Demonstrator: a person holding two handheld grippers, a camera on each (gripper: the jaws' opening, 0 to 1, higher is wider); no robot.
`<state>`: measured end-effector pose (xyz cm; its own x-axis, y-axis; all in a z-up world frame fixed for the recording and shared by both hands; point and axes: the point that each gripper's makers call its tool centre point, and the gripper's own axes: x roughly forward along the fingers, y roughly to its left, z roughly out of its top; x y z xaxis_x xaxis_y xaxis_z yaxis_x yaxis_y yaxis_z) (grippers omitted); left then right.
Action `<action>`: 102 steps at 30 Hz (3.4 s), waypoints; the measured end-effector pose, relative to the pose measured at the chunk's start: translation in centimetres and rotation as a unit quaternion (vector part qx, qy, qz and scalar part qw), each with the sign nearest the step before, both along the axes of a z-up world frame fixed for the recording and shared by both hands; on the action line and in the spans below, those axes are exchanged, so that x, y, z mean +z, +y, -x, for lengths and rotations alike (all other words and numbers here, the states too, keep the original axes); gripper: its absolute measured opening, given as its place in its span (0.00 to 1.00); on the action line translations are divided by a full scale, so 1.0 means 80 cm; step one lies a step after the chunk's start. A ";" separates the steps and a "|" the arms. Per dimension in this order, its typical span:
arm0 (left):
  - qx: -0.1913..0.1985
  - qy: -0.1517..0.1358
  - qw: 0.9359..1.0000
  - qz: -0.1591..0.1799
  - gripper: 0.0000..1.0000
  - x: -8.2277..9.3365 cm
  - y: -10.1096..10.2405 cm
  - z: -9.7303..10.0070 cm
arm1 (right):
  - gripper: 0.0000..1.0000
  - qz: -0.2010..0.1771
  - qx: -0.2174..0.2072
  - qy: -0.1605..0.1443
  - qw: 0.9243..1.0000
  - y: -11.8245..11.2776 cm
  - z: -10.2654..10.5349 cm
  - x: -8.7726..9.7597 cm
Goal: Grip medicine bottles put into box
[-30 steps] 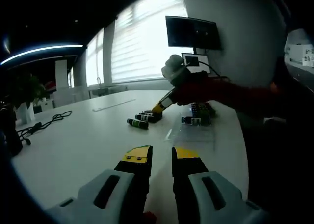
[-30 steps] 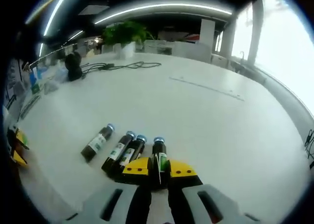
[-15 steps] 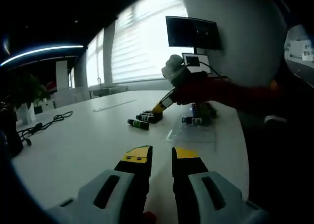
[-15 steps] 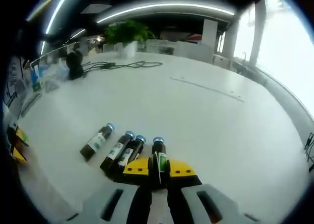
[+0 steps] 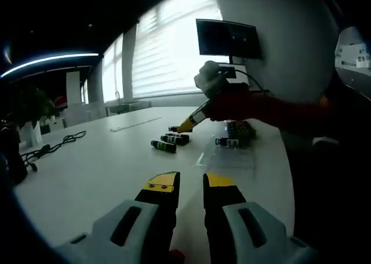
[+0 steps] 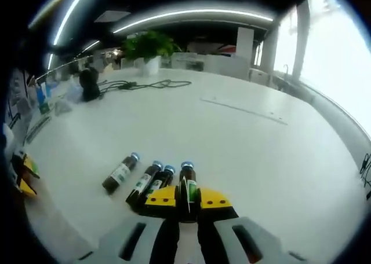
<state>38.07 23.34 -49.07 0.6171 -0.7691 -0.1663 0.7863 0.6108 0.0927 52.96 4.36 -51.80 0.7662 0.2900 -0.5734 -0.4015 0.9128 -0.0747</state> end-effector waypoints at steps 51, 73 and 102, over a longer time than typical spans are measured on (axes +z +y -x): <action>-0.002 0.002 1.000 0.004 0.10 0.000 0.001 0.000 | 0.07 -0.042 0.036 -0.032 0.998 0.052 0.147 0.047; 0.000 0.002 1.000 0.001 0.10 -0.001 0.002 0.000 | 0.07 -0.017 0.009 -0.011 1.000 0.058 0.189 0.013; -0.001 0.000 1.000 -0.002 0.10 -0.001 0.001 0.000 | 0.10 -0.006 0.010 -0.042 0.999 0.068 0.193 0.018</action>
<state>38.04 23.41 -49.11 0.6161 -0.7693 -0.1693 0.7871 0.6094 0.0955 37.54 9.78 -50.32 0.8051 0.3116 -0.5047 -0.4122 0.9057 -0.0985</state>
